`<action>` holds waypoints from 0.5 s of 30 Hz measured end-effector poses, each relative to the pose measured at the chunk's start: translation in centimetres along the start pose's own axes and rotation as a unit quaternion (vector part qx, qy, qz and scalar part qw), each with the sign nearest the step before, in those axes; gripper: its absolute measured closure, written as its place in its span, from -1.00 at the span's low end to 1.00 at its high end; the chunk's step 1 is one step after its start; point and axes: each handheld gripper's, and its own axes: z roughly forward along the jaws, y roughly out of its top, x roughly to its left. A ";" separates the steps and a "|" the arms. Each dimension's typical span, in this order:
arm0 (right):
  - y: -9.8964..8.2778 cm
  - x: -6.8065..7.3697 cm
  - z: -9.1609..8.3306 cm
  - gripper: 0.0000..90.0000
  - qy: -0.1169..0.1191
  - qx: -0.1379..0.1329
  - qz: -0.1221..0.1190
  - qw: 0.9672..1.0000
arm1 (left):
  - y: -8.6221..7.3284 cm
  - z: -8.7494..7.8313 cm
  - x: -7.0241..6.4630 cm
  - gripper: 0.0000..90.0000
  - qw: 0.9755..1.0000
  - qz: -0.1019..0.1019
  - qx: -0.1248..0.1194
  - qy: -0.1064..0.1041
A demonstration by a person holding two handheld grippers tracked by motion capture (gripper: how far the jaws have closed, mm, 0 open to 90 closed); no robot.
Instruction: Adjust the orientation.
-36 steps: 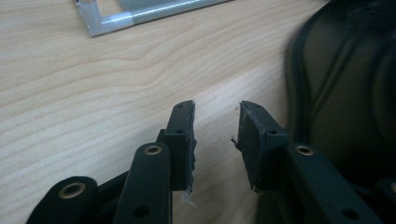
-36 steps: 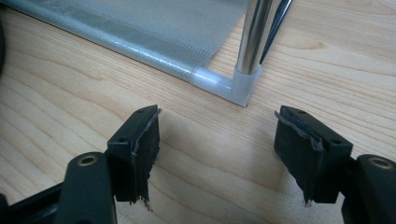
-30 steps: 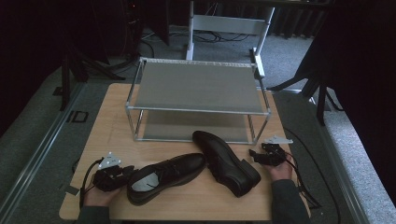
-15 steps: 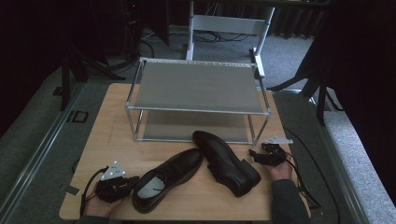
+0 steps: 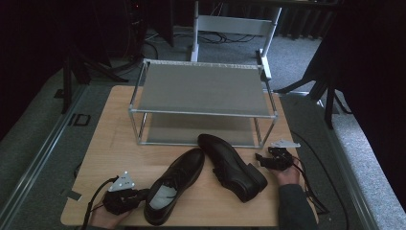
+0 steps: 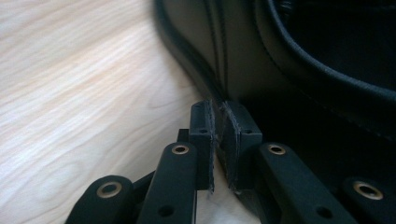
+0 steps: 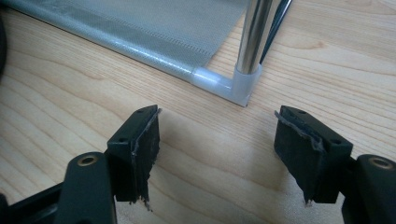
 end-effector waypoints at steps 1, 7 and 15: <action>0.0 0.0 0.0 -0.32 0.000 0.000 0.000 1.000 | 0.1 0.3 -0.4 0.84 1.000 0.004 0.002 -0.012; 0.1 0.0 0.1 -0.32 0.000 -0.001 0.000 1.000 | 0.6 1.3 -1.3 0.82 0.999 0.018 0.011 -0.032; 0.1 0.0 0.1 -0.32 0.000 -0.001 0.000 1.000 | 1.5 2.9 -2.6 0.79 0.997 0.034 0.017 -0.065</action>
